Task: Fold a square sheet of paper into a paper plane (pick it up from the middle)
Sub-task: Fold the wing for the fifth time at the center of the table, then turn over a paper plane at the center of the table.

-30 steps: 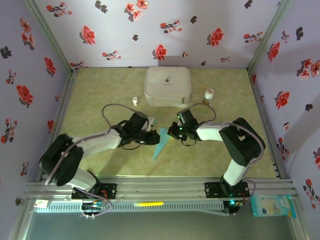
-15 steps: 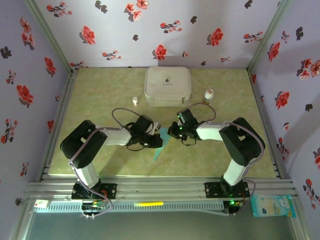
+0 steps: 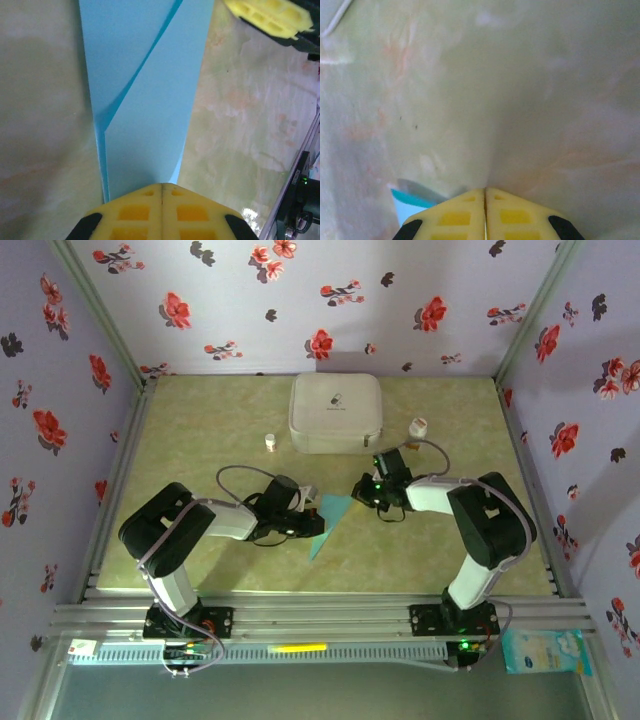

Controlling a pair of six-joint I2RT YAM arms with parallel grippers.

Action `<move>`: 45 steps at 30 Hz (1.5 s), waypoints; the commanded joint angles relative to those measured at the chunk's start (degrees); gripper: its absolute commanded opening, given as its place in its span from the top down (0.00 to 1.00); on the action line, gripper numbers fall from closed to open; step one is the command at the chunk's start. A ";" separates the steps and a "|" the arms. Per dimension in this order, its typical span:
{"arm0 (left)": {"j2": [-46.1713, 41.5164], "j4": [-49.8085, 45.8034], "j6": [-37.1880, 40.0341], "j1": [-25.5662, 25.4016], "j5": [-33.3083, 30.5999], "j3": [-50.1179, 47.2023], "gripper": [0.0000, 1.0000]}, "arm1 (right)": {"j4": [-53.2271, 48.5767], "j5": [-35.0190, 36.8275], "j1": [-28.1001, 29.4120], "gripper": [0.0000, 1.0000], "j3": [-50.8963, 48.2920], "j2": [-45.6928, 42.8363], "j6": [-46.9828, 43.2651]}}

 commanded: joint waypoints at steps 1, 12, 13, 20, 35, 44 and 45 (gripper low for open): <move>1.80 -6.14 -2.09 -0.73 -2.15 -1.07 1.00 | -1.92 2.27 -0.84 0.91 0.09 -3.80 -1.80; -10.93 -16.20 -1.50 -2.79 -10.34 4.55 0.81 | 1.71 -2.13 1.38 0.82 -7.57 -12.37 1.97; -11.83 -18.46 -0.50 -2.79 -11.62 5.34 0.80 | 1.56 -2.31 1.88 0.82 -7.84 -12.52 2.27; -16.99 -23.31 1.31 0.52 -12.38 2.90 0.75 | -0.31 -0.50 5.60 0.80 -8.76 -13.97 3.24; -8.16 -25.77 1.74 2.82 -2.17 6.53 0.78 | 4.62 -0.20 6.98 0.77 -10.19 -13.80 7.02; -5.05 -26.50 3.08 2.74 -0.28 8.14 0.78 | 6.98 -0.16 6.99 0.76 -11.51 -13.22 8.38; -4.89 -26.53 3.17 2.74 -0.30 8.06 0.78 | 7.15 -0.21 7.02 0.76 -11.52 -13.20 8.39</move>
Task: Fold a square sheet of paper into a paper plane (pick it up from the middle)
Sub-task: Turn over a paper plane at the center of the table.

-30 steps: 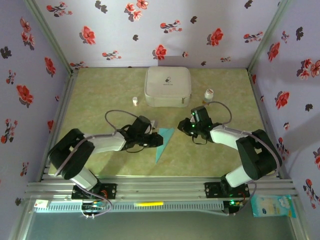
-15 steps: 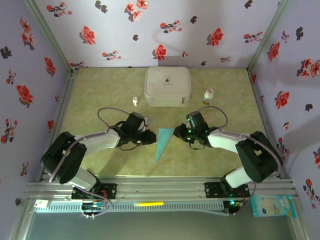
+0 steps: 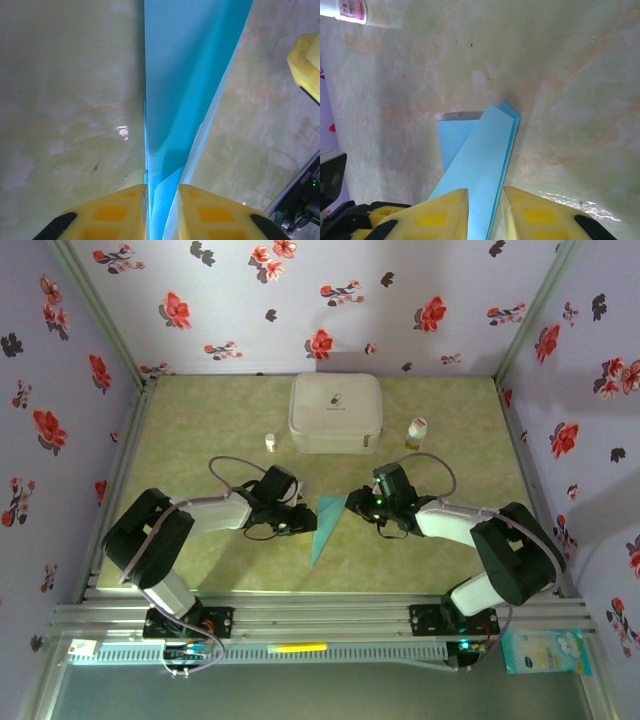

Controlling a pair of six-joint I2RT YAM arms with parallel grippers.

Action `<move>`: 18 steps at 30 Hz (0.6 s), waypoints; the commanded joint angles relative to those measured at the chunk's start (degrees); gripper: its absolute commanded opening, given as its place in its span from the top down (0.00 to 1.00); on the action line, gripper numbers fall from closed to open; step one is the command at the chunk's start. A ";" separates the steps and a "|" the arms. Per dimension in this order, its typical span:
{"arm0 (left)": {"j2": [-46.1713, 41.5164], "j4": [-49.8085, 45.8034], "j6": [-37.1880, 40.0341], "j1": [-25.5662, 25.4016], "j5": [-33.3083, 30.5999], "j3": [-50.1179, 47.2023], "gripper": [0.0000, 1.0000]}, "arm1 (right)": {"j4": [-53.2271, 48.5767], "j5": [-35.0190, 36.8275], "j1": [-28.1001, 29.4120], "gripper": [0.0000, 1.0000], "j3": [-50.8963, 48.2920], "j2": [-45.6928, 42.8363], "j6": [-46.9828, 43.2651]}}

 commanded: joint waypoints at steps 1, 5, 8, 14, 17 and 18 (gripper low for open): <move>0.93 -2.03 2.06 0.05 1.34 1.27 0.78 | 1.89 0.75 0.33 0.76 -0.79 0.23 1.07; 0.99 -2.64 2.28 0.03 0.87 1.22 0.78 | 2.53 0.49 0.33 0.76 -0.70 0.81 1.25; 0.58 -2.62 2.18 -0.01 -0.19 0.74 0.77 | 2.95 0.37 0.33 0.76 -0.77 1.15 1.42; 1.37 -1.71 2.90 -0.05 1.81 1.16 0.76 | 3.17 0.38 0.32 0.76 -1.13 1.16 1.60; 1.93 -1.36 3.54 -0.38 3.21 1.84 0.75 | 3.17 0.49 0.32 0.75 -1.13 1.08 1.52; 2.02 -1.42 3.56 -0.47 3.20 1.88 0.75 | 3.17 0.50 0.33 0.75 -1.13 1.16 1.54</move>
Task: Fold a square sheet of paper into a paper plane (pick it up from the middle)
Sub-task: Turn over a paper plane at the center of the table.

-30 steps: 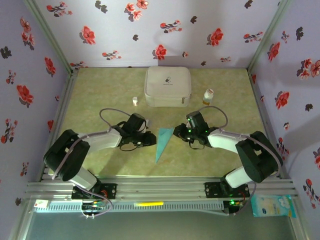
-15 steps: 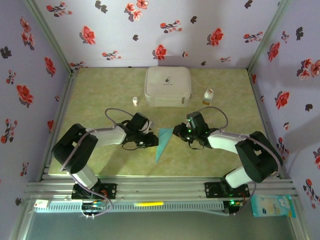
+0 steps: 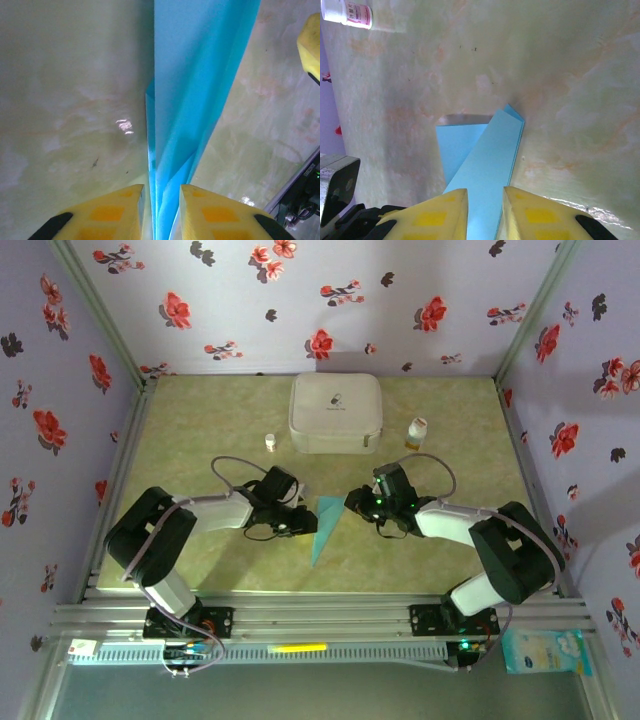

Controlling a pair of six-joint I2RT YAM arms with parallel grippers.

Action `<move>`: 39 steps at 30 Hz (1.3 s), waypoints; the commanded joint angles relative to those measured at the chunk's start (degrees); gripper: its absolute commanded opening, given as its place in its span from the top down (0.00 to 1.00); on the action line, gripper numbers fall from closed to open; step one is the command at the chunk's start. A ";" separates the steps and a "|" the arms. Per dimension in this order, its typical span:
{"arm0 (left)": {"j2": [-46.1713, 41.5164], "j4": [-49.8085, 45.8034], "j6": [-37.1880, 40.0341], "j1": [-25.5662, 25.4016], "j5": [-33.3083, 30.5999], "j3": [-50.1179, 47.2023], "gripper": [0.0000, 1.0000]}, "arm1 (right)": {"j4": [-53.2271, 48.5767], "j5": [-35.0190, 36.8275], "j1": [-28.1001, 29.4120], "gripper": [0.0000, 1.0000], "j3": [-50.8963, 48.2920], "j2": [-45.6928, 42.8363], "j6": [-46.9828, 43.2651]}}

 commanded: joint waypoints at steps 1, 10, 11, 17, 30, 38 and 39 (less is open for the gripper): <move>1.20 -0.31 1.89 -0.46 1.91 1.54 0.75 | 1.20 0.57 0.32 0.75 -0.67 0.76 0.53; 1.80 1.38 1.64 -0.63 3.56 0.99 0.72 | 1.44 0.38 0.33 0.75 -0.93 1.25 0.61; 1.97 1.90 1.46 -0.59 3.80 0.90 0.72 | 1.63 0.41 0.34 0.75 -1.06 1.36 0.74; 2.95 5.11 -0.28 -0.67 5.56 0.29 0.73 | 2.93 0.24 0.36 0.75 -1.07 1.28 1.23; 4.57 5.94 -0.70 -1.11 6.24 0.05 0.73 | 3.46 -0.28 0.36 0.75 -1.11 2.23 1.49; 5.67 6.32 -0.94 -1.79 6.36 0.45 0.74 | 3.54 -0.15 0.34 0.75 -1.11 2.46 1.49; 5.77 6.42 -1.01 -1.88 6.36 0.57 0.74 | 3.64 -0.20 0.40 0.75 -1.11 2.55 1.49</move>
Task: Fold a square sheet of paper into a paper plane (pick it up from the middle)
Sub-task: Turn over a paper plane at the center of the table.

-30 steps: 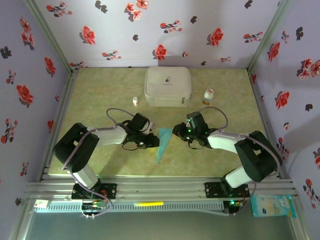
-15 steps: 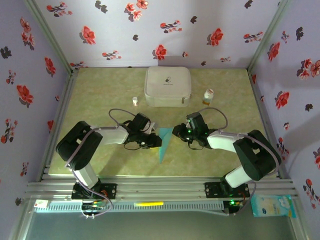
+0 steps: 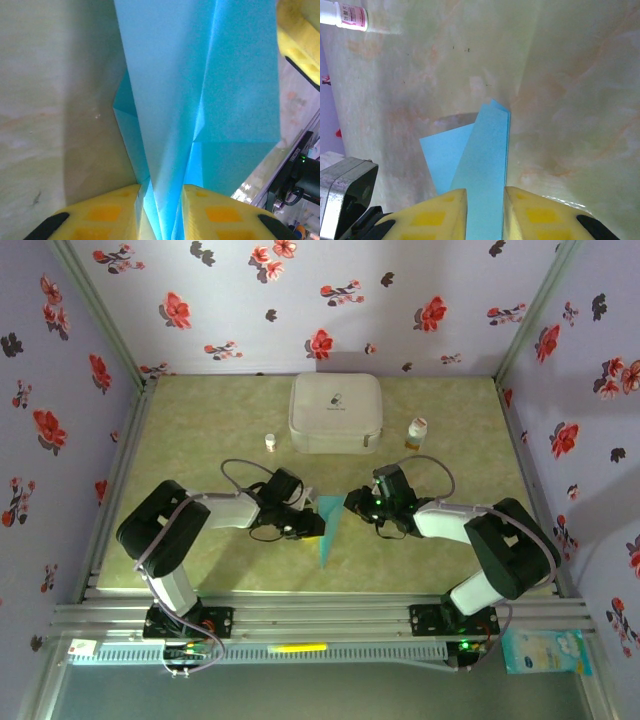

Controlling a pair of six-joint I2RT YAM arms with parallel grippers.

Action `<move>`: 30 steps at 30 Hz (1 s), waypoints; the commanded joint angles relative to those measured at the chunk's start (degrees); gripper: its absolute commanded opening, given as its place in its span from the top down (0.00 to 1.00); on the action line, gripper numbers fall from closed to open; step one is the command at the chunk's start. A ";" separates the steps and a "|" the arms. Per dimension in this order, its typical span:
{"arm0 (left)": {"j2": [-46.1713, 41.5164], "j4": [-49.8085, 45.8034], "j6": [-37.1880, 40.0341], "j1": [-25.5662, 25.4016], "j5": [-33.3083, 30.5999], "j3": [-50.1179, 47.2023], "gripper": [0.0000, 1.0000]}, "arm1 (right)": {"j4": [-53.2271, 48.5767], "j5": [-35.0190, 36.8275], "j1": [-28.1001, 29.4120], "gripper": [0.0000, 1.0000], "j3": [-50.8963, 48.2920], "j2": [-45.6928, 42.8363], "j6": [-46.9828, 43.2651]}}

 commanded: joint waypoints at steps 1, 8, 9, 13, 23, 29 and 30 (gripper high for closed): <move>1.37 0.86 -0.96 -0.72 1.00 0.38 0.75 | 1.10 -0.18 0.36 0.75 -0.46 0.87 0.54; 1.21 2.18 -1.61 -1.03 1.09 0.65 0.83 | 2.29 -0.78 0.40 0.75 -0.43 2.17 1.07; 1.03 2.55 -1.91 -0.99 1.09 0.67 0.85 | 2.32 -0.76 0.40 0.74 -0.46 2.19 1.06; -0.10 3.71 -2.65 -1.02 0.30 0.52 0.93 | 2.20 -0.82 0.36 0.74 -0.46 1.68 1.23; -6.45 -3.73 0.25 -1.12 -6.44 1.79 1.00 | -0.26 -0.85 0.56 0.72 0.41 -1.67 0.80; -7.44 -14.11 4.17 -1.25 -11.97 5.34 1.00 | -0.78 -1.91 2.07 0.69 2.53 -2.37 0.95; -7.42 -14.95 4.53 -1.34 -12.34 5.73 1.00 | -0.68 -2.06 2.36 0.69 2.93 -2.40 1.05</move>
